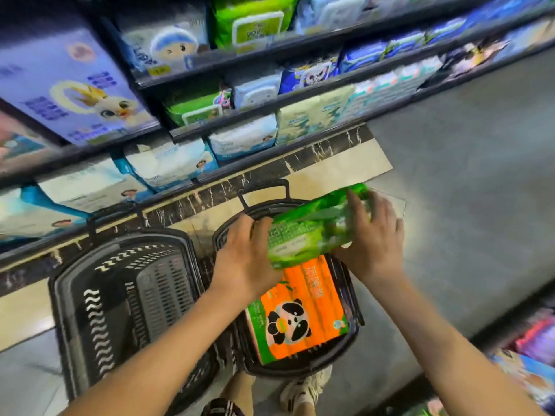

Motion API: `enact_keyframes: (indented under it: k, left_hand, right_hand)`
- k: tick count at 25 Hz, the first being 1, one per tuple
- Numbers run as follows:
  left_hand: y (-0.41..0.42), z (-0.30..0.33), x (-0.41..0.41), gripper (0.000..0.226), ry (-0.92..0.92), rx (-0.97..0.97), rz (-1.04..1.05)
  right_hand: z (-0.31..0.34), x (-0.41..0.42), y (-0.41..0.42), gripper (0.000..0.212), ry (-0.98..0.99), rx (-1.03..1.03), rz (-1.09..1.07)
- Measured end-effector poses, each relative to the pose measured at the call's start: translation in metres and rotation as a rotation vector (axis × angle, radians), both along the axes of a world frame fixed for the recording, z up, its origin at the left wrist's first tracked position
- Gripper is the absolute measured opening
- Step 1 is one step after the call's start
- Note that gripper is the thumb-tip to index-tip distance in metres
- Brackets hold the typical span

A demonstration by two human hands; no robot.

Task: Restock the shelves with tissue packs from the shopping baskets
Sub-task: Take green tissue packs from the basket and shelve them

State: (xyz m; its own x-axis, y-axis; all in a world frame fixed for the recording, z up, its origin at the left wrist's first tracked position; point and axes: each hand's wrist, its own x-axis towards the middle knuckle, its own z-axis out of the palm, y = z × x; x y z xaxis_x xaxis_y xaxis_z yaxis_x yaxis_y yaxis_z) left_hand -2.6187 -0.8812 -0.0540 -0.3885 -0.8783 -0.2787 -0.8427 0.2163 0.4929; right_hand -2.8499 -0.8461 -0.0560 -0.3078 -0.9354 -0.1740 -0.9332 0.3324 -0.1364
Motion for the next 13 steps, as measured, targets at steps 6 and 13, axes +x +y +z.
enact_keyframes:
  k: [6, 13]
  left_hand:
    - [0.098, 0.101, -0.036, 0.061, 0.147, -0.442, 0.064]
    - [0.177, 0.142, -0.057, 0.049, 0.081, -0.528, -0.160]
  right_hand:
    - [0.148, 0.025, 0.052, 0.056, -1.490, -0.087, -1.240]
    - [0.178, 0.040, 0.099, 0.062, -1.247, -0.220, -1.251]
